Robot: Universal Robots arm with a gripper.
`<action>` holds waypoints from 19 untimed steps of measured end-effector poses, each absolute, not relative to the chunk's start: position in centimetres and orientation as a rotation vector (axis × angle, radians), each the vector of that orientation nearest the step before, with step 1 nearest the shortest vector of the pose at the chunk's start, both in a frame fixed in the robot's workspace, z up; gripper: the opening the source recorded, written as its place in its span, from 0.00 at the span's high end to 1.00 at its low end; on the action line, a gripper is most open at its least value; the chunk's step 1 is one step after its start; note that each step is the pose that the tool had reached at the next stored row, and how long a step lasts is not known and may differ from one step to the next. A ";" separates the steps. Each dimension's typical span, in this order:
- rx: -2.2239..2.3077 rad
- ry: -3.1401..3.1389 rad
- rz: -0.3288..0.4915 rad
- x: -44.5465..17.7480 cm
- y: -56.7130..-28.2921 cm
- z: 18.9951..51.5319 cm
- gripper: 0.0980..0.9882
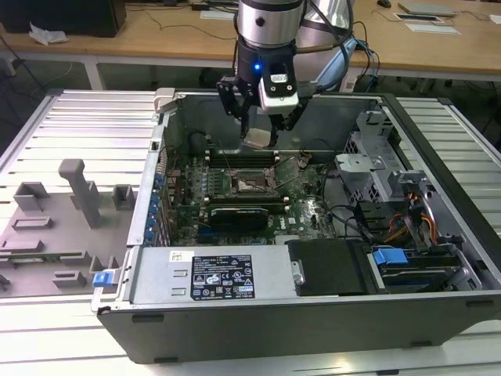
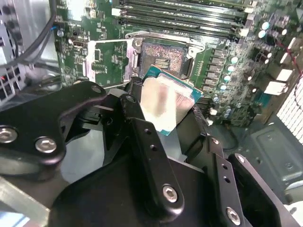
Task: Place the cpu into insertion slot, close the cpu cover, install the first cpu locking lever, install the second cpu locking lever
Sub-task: 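Place the cpu into insertion slot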
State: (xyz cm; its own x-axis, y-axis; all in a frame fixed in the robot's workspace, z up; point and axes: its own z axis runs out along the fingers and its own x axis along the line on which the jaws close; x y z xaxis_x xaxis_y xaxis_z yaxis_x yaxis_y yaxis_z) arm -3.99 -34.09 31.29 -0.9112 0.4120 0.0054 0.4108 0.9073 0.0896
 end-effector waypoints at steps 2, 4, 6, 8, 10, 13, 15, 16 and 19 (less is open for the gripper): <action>0.723 3.038 0.138 -4.0 -34.1 31.3 0.50; 0.807 3.015 0.138 -4.0 -34.1 31.2 0.50; 0.845 3.003 0.137 -4.0 -34.1 31.1 0.50; 0.891 2.988 0.136 -4.0 -34.1 31.1 0.50; 0.933 2.974 0.136 -4.0 -34.1 31.1 0.50; 0.996 2.951 0.135 -4.0 -34.1 31.1 0.50; 1.034 2.937 0.135 -4.0 -34.1 31.1 0.50; 1.045 2.933 0.135 -4.0 -34.1 31.1 0.50; 1.100 2.911 0.134 -4.0 -34.1 31.1 0.50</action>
